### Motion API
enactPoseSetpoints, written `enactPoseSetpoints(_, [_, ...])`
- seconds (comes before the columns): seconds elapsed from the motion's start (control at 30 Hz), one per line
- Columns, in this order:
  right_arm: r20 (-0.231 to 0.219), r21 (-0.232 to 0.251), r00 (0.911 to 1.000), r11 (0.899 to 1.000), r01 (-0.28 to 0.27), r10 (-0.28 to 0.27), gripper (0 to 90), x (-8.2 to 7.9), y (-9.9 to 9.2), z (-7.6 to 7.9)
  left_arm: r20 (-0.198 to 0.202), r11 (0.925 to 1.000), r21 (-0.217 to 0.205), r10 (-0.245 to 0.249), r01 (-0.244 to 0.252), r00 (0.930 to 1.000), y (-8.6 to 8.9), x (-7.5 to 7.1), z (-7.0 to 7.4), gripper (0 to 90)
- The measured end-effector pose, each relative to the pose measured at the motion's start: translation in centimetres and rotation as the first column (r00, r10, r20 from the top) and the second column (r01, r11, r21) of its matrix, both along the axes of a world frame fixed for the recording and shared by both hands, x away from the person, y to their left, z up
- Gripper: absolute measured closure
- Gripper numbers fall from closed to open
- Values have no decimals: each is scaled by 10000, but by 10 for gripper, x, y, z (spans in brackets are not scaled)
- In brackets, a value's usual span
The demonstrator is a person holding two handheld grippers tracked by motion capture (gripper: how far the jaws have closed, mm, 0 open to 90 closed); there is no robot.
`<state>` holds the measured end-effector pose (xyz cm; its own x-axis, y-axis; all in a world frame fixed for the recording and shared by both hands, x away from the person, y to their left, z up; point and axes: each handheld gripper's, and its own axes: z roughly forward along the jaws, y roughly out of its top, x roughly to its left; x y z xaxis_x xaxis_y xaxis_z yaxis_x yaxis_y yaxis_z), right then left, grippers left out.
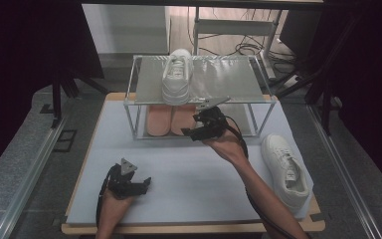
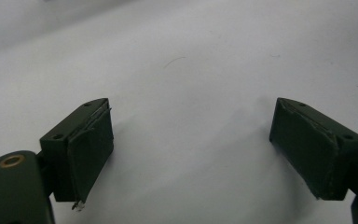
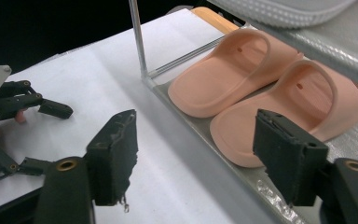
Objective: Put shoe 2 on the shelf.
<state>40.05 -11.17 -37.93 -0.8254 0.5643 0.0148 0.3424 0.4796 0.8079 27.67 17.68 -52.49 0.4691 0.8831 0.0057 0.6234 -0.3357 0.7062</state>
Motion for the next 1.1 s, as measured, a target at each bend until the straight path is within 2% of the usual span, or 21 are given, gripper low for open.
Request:
enactPoseSetpoints(0.1, [-112, 125, 9998, 9998, 148, -146, 252, -3, -7, -3, -1, 10000, -38, 6, -6, 10000, 0, 0, 0, 135])
enactPoseSetpoints(0.17, [-12, 23, 9996, 9996, 296, -296, 230, -6, -10, -4, 0, 10000, -37, 10, -10, 10000, 0, 0, 0, 135])
enactPoseSetpoints(0.4, [155, -87, 9997, 9998, 196, -195, 218, -16, -19, -7, 5, 10000, -29, 12, -12, 10000, 0, 0, 0, 135])
enactPoseSetpoints(0.5, [-48, 57, 9999, 9999, 110, -110, 130, -19, -23, -8, -5, 10000, -43, 15, -15, 10000, 0, 0, 0, 135])
enactPoseSetpoints(0.67, [-378, 114, 9988, 9994, -318, 322, 72, -24, -30, -10, -6, 10000, 47, -27, 27, 10000, 0, 0, 0, 135])
enactPoseSetpoints(0.77, [-527, 87, 9980, 9994, -330, 334, 53, -27, -37, -12, 14, 10000, -20, 14, -14, 10000, 0, 0, 0, 135])
enactPoseSetpoints(0.87, [-705, 148, 9973, 9996, -220, 230, 52, -29, -46, -13, -1, 10000, 19, -10, 10, 10000, 0, 0, 0, 135])
enactPoseSetpoints(1.0, [-868, -5, 9962, 10000, -97, 96, 59, -32, -59, -12, 6, 10000, -19, 14, -14, 10000, 0, 0, 0, 134])
enactPoseSetpoints(1.1, [-996, -414, 9947, 9990, 196, -236, 85, -36, -70, -11, -1, 10000, -31, 9, -9, 10000, 0, 0, 0, 135])
